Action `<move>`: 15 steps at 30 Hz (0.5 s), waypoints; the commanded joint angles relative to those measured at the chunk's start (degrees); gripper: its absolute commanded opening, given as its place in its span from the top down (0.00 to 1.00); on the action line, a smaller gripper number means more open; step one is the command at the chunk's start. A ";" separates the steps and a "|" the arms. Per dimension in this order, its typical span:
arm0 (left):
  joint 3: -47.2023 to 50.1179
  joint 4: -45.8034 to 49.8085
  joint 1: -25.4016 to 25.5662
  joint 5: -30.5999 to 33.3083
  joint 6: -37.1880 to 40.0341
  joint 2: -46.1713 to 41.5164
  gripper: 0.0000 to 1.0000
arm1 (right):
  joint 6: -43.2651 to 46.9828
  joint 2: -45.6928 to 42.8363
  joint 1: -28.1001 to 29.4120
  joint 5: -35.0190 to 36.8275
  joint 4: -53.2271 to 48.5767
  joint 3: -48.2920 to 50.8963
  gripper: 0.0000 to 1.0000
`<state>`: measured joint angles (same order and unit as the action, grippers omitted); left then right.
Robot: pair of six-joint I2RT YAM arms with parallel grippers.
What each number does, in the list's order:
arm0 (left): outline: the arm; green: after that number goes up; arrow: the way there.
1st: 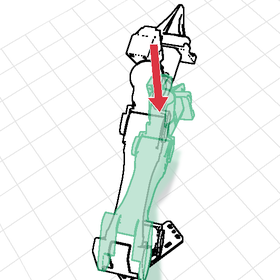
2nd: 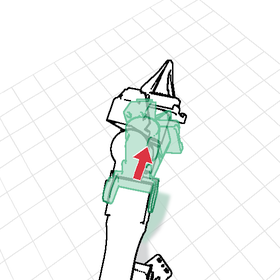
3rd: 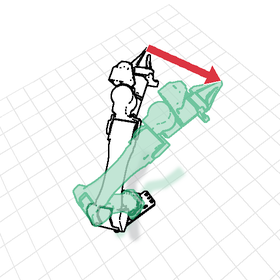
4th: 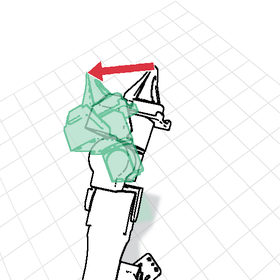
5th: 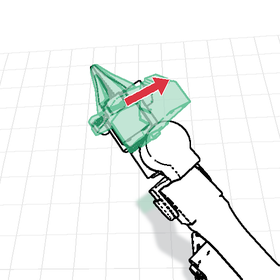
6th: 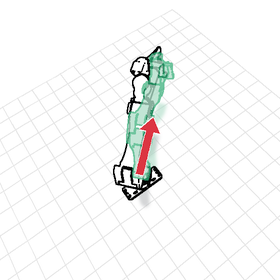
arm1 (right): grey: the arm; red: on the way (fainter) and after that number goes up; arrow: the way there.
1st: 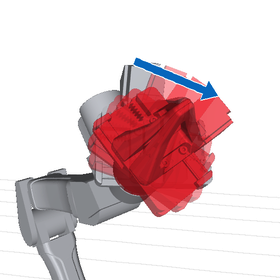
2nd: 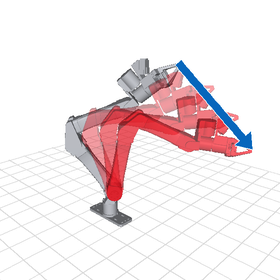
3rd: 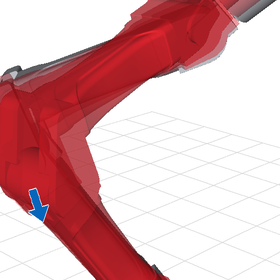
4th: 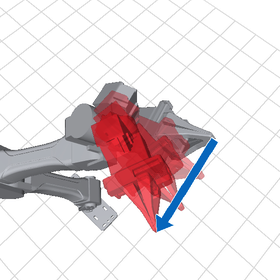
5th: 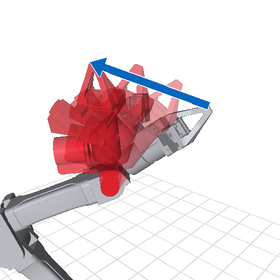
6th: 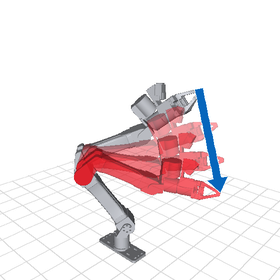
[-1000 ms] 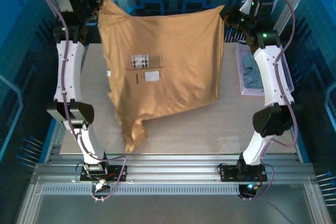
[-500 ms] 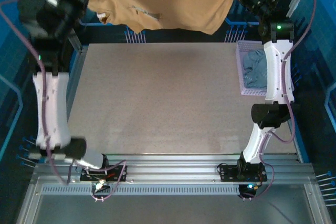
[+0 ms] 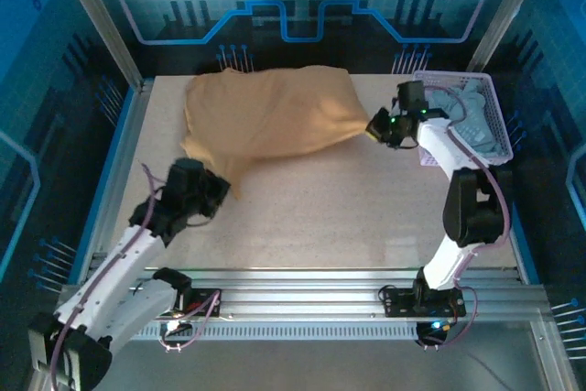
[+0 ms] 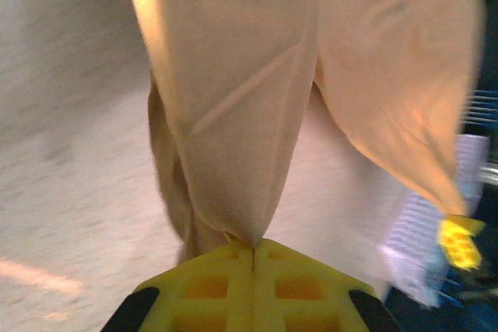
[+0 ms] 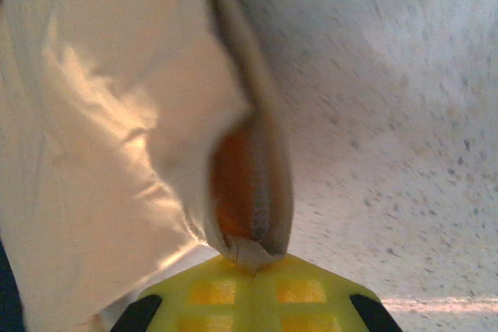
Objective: Fold and stack the t-shirts
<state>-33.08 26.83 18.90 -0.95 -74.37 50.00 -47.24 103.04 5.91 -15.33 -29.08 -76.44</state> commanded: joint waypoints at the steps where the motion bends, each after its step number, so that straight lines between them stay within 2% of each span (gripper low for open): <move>1: 4.51 -4.79 1.41 -5.61 -5.55 6.26 1.00 | 2.47 4.16 1.59 1.13 -2.78 0.25 1.00; 4: 4.50 -5.84 3.35 -7.42 -5.17 12.25 1.00 | 3.29 5.72 1.60 5.08 -7.14 0.23 1.00; 8: 3.15 -5.11 5.44 -6.59 -6.34 13.86 1.00 | 4.01 4.26 1.27 10.09 -11.95 0.97 1.00; 15: 3.02 -5.81 6.07 -7.64 -7.65 16.15 1.00 | 1.62 -4.53 -0.41 21.86 -19.39 7.27 1.00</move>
<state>-28.51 21.67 24.34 -6.79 -80.79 64.90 -44.60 103.68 6.96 -1.04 -42.13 -72.05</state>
